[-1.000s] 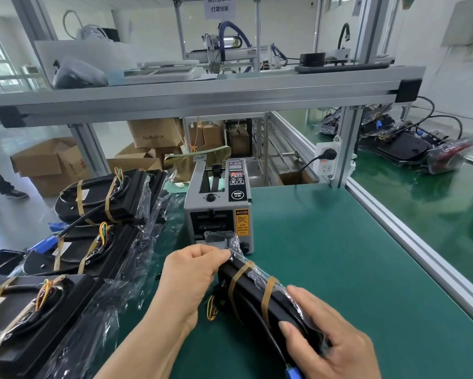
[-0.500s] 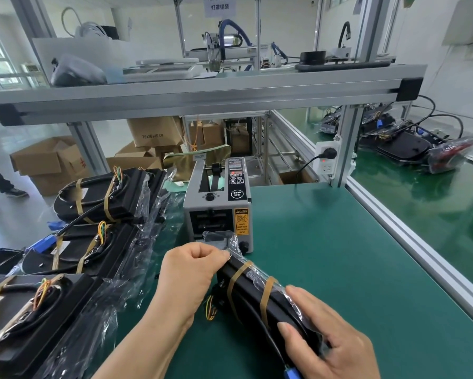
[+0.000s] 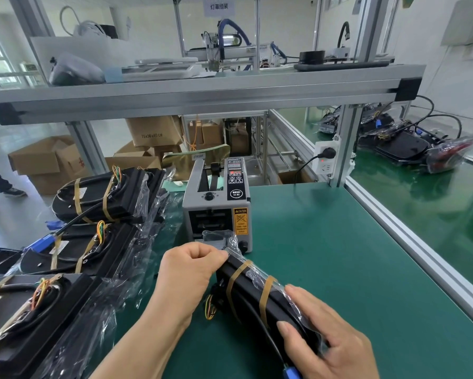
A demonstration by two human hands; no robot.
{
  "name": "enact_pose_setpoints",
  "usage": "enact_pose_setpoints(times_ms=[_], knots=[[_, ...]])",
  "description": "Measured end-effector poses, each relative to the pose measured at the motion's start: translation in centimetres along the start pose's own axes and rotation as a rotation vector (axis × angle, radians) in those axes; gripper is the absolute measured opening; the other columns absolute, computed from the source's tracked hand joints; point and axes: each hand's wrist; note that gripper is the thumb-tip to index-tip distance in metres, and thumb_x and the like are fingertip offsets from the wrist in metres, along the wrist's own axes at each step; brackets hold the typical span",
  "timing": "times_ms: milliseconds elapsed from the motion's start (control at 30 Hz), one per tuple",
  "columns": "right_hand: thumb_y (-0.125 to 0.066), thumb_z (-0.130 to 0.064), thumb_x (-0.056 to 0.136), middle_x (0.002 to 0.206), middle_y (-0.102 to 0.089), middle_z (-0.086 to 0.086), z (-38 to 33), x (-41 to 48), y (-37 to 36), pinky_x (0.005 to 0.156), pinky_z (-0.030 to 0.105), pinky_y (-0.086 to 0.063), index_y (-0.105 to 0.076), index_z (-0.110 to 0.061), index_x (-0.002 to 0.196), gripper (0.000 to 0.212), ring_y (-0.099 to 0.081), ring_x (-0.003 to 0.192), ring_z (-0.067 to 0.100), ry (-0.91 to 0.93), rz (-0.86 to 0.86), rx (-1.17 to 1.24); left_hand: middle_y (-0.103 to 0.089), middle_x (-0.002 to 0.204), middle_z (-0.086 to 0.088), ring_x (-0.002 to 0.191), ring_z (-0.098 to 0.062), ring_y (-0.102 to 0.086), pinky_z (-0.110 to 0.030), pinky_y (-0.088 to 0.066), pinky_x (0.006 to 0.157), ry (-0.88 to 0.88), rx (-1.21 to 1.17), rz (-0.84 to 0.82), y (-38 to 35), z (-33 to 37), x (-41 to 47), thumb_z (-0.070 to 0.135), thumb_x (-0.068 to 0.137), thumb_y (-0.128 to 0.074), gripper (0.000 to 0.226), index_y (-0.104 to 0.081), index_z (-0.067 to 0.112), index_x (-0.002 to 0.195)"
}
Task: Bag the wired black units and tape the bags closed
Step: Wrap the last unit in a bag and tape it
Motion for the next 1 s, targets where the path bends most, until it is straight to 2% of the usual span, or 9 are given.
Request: enact_pose_setpoints(times_ms=[133, 233, 333, 400, 500, 600, 733, 867, 1000], knots=[[-0.079, -0.021, 0.06, 0.105, -0.074, -0.008, 0.0, 0.1, 0.0, 0.09, 0.001, -0.043, -0.078, -0.013, 0.104, 0.045, -0.064, 0.103, -0.008, 0.014, -0.006, -0.013, -0.066, 0.058, 0.012, 0.051, 0.006, -0.055, -0.019, -0.04, 0.058, -0.048, 0.098, 0.027, 0.2, 0.1, -0.1, 0.025, 0.076, -0.08, 0.017, -0.071, 0.026, 0.061], [-0.068, -0.039, 0.068, 0.106, -0.074, -0.01, -0.5, 0.3, 0.0, 0.092, 0.003, -0.043, -0.077, -0.014, 0.105, 0.045, -0.064, 0.104, -0.005, 0.017, -0.006, -0.006, -0.056, 0.051, 0.014, 0.045, 0.001, -0.046, -0.023, -0.04, 0.057, -0.067, 0.18, 0.03, 0.3, 0.0, 0.0, 0.034, 0.071, -0.082, 0.017, -0.068, 0.03, 0.063], [-0.066, -0.04, 0.068, 0.106, -0.073, -0.011, -0.7, 0.4, 0.0, 0.092, 0.002, -0.042, -0.078, -0.014, 0.104, 0.046, -0.064, 0.104, -0.005, 0.002, -0.001, -0.009, -0.056, 0.056, 0.013, 0.05, -0.001, -0.048, -0.027, -0.043, 0.058, -0.034, 0.186, 0.052, 0.3, -0.1, 0.1, 0.046, 0.057, -0.082, 0.027, -0.064, 0.028, 0.068], [-0.07, -0.037, 0.066, 0.107, -0.073, -0.012, -0.7, 0.3, 0.0, 0.092, 0.001, -0.042, -0.078, -0.015, 0.104, 0.045, -0.064, 0.104, -0.007, -0.001, 0.003, -0.012, -0.06, 0.062, 0.012, 0.056, -0.004, -0.053, -0.026, -0.043, 0.059, 0.027, 0.118, 0.048, 0.2, -0.2, 0.3, 0.041, 0.058, -0.082, 0.028, -0.065, 0.025, 0.073], [-0.074, -0.035, 0.066, 0.108, -0.072, -0.013, -0.4, 0.3, 0.1, 0.091, 0.001, -0.042, -0.077, -0.017, 0.105, 0.044, -0.064, 0.104, -0.007, 0.009, -0.007, -0.028, -0.051, 0.047, 0.014, 0.041, -0.001, -0.042, -0.016, -0.034, 0.046, 0.113, -0.037, -0.017, -0.2, -0.6, 0.6, 0.022, 0.074, -0.08, 0.015, -0.067, 0.018, 0.067], [-0.079, -0.022, 0.058, 0.107, -0.073, -0.013, 0.0, 0.2, 0.2, 0.091, 0.002, -0.042, -0.078, -0.016, 0.104, 0.047, -0.065, 0.104, -0.006, 0.015, -0.013, -0.051, -0.044, 0.048, 0.007, 0.042, -0.008, -0.033, -0.017, -0.029, 0.04, 0.164, -0.121, -0.01, -0.5, -1.0, 0.8, 0.02, 0.078, -0.077, 0.023, -0.065, 0.019, 0.059], [-0.079, -0.02, 0.056, 0.108, -0.073, -0.013, 0.1, 0.1, 0.1, 0.091, 0.0, -0.041, -0.078, -0.017, 0.104, 0.048, -0.064, 0.104, -0.008, 0.023, -0.027, -0.04, -0.043, 0.051, 0.005, 0.042, -0.008, -0.032, -0.017, -0.027, 0.038, 0.19, -0.194, 0.006, -0.5, -1.0, 1.1, 0.02, 0.083, -0.073, 0.029, -0.062, 0.019, 0.056], [-0.079, -0.02, 0.056, 0.111, -0.071, -0.022, -0.1, 0.1, 0.1, 0.091, -0.001, -0.04, -0.078, -0.018, 0.105, 0.048, -0.061, 0.105, -0.013, 0.014, -0.022, -0.013, -0.054, 0.046, 0.009, 0.037, -0.002, -0.044, -0.013, -0.035, 0.036, 0.125, -0.177, 0.004, -1.0, -1.0, 0.5, 0.021, 0.08, -0.076, 0.024, -0.063, 0.017, 0.061], [-0.079, -0.026, 0.061, 0.114, -0.067, -0.028, -0.3, 0.2, 0.2, 0.091, -0.001, -0.039, -0.077, -0.02, 0.107, 0.046, -0.059, 0.107, -0.016, -0.008, -0.019, 0.01, -0.065, 0.056, 0.008, 0.045, 0.001, -0.055, -0.012, -0.042, 0.042, 0.079, -0.16, 0.03, -1.3, -1.2, 0.1, 0.022, 0.077, -0.08, 0.016, -0.068, 0.012, 0.073]])
Point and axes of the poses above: each hand's wrist, its own x-axis towards the middle knuckle, its own y-axis out of the back of the hand, z = x × y
